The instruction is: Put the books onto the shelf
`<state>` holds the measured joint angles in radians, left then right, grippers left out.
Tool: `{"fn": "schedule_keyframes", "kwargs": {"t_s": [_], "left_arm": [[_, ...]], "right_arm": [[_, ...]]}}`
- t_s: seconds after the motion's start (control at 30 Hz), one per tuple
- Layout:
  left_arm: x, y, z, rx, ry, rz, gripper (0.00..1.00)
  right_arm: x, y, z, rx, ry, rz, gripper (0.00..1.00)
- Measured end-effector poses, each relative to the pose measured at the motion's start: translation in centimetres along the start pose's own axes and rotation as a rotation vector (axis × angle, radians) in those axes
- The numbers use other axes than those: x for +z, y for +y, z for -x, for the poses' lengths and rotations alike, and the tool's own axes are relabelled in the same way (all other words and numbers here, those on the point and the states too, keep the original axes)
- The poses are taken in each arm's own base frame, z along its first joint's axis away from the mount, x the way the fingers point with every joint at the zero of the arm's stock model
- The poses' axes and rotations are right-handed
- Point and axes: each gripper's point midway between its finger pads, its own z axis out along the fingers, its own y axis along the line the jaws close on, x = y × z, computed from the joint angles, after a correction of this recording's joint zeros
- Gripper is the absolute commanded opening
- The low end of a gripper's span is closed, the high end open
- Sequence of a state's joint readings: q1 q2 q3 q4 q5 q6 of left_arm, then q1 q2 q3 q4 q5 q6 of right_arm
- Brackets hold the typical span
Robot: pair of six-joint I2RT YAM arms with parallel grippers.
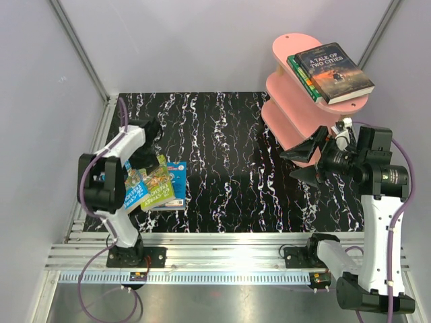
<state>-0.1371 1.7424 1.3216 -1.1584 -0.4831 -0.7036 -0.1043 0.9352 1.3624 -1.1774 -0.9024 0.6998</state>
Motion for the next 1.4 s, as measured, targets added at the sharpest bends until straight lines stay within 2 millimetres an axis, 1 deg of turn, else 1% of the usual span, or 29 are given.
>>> {"fn": "schedule_keyframes", "kwargs": {"t_s": [0.07,0.1,0.27,0.33,0.37,0.4,0.43,0.5,0.53,0.6,0.63,0.7,0.97,1.0,1.07,1.1,1.13,1.17,1.23,1.3,1.4], "left_arm": [[1.7,0.3,-0.6,0.042,0.024,0.068,0.99],[2.2,0.6,-0.8,0.064,0.029,0.097,0.99],[3.5,2.1,-1.7,0.123,0.036,0.177,0.97],[3.9,2.8,-2.1,0.150,0.041,0.214,0.83],[4.3,3.1,-2.5,0.168,0.050,0.234,0.74],[4.8,3.5,-2.9,0.187,0.059,0.257,0.68],[5.5,3.7,-3.8,0.207,0.083,0.276,0.52],[7.1,4.5,-6.0,0.269,0.161,0.323,0.40],[7.3,5.0,-6.9,0.304,0.195,0.347,0.27],[7.6,5.6,-8.0,0.346,0.231,0.378,0.17],[7.5,5.8,-8.0,0.351,0.234,0.390,0.14],[7.5,5.9,-8.0,0.354,0.236,0.395,0.01],[7.0,5.8,-8.0,0.355,0.229,0.370,0.00],[6.8,5.7,-7.9,0.342,0.216,0.349,0.00],[6.2,4.9,-7.6,0.284,0.182,0.265,0.00],[5.7,3.9,-7.2,0.243,0.151,0.196,0.06],[5.0,2.6,-6.5,0.199,0.112,0.115,0.26],[4.3,1.4,-5.7,0.162,0.070,0.037,0.36],[2.8,-0.2,-4.3,0.111,0.004,-0.075,0.53],[1.6,-1.6,-3.4,0.064,-0.032,-0.176,0.54],[1.2,-3.5,-2.9,0.040,-0.042,-0.265,0.53]], "right_arm": [[0.0,0.0,0.0,-0.005,-0.001,0.002,1.00],[0.0,0.0,0.0,-0.007,-0.002,0.001,1.00],[0.0,-0.2,0.0,-0.016,-0.001,-0.002,1.00],[0.1,-0.3,0.0,-0.016,0.001,-0.004,1.00],[0.1,-0.3,0.0,-0.019,0.001,-0.005,1.00],[0.1,-0.4,0.0,-0.021,0.001,-0.005,1.00],[0.1,-0.4,0.0,-0.022,0.002,-0.007,1.00],[0.2,-0.6,0.1,-0.024,0.007,-0.011,1.00],[0.3,-0.7,0.2,-0.023,0.009,-0.014,1.00],[0.5,-0.9,0.4,-0.020,0.015,-0.024,1.00],[0.6,-1.1,0.5,-0.018,0.017,-0.030,1.00],[0.8,-1.3,0.6,-0.015,0.019,-0.041,1.00],[0.8,-1.5,0.8,-0.022,0.017,-0.046,1.00],[0.8,-1.5,0.8,-0.023,0.016,-0.048,1.00],[0.8,-1.5,0.8,-0.024,0.015,-0.048,1.00],[0.8,-1.5,0.8,-0.024,0.015,-0.048,1.00],[0.8,-1.5,0.8,-0.025,0.015,-0.047,1.00],[0.9,-1.5,0.8,-0.025,0.016,-0.045,1.00],[1.1,-1.4,1.1,-0.033,0.014,-0.033,1.00],[1.5,-1.4,1.4,-0.036,0.016,-0.020,1.00],[3.1,-1.6,1.9,-0.034,0.037,-0.010,1.00]]}}
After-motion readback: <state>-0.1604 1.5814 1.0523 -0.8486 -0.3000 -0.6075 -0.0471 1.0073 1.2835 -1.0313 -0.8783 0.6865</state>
